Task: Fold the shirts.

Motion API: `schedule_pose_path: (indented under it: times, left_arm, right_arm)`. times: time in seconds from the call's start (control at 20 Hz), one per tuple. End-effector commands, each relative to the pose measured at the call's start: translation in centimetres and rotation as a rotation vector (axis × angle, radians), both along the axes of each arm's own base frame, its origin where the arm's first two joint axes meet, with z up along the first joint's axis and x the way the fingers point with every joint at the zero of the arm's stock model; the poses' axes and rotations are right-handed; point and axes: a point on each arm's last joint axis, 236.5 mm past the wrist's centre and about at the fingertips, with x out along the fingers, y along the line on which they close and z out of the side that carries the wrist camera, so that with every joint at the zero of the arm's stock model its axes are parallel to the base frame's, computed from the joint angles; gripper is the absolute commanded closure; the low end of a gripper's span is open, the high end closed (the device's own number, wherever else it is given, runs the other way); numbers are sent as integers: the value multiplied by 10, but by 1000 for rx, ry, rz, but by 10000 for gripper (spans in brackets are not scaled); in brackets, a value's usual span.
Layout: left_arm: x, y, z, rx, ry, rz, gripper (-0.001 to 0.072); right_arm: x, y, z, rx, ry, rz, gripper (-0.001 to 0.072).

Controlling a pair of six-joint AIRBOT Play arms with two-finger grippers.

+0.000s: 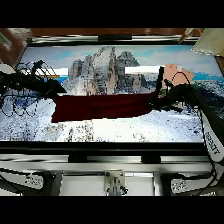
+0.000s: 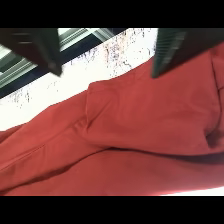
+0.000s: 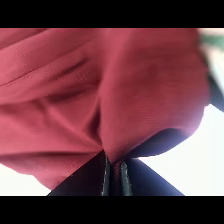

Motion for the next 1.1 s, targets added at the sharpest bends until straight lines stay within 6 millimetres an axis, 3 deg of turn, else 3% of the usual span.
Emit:
schedule_pose_path:
  times: [0.0,0.1,0.2,0.4,0.5,0.6,0.8,0.95,1.05]
  left_arm:
    - [0,-9,-1,0,-2,-15,295]
    - [1,-30,-4,3,-10,-47,563]
    - [3,-69,-8,-9,-24,-70,671]
    - [2,-187,-8,-156,-92,-85,671]
    - [-13,-249,2,-270,-77,-101,671]
    - [-27,-294,-4,-288,-91,-115,671]
    - [-72,-362,-42,-294,34,-120,671]
    - [-106,-410,-40,-393,76,-148,672]
    - [-107,-415,-34,-410,54,-149,673]
  right_arm:
    - [-3,-5,41,-36,-82,34,641]
    - [-1,1,77,-18,-163,30,641]
    - [-2,8,117,17,-255,18,640]
    - [-21,17,195,42,-427,26,640]
    - [-38,22,223,55,-477,36,640]
    - [-53,24,241,55,-507,51,640]
    - [-69,32,272,91,-577,45,641]
    - [-73,38,282,129,-591,42,640]
    - [-73,38,282,130,-594,39,640]
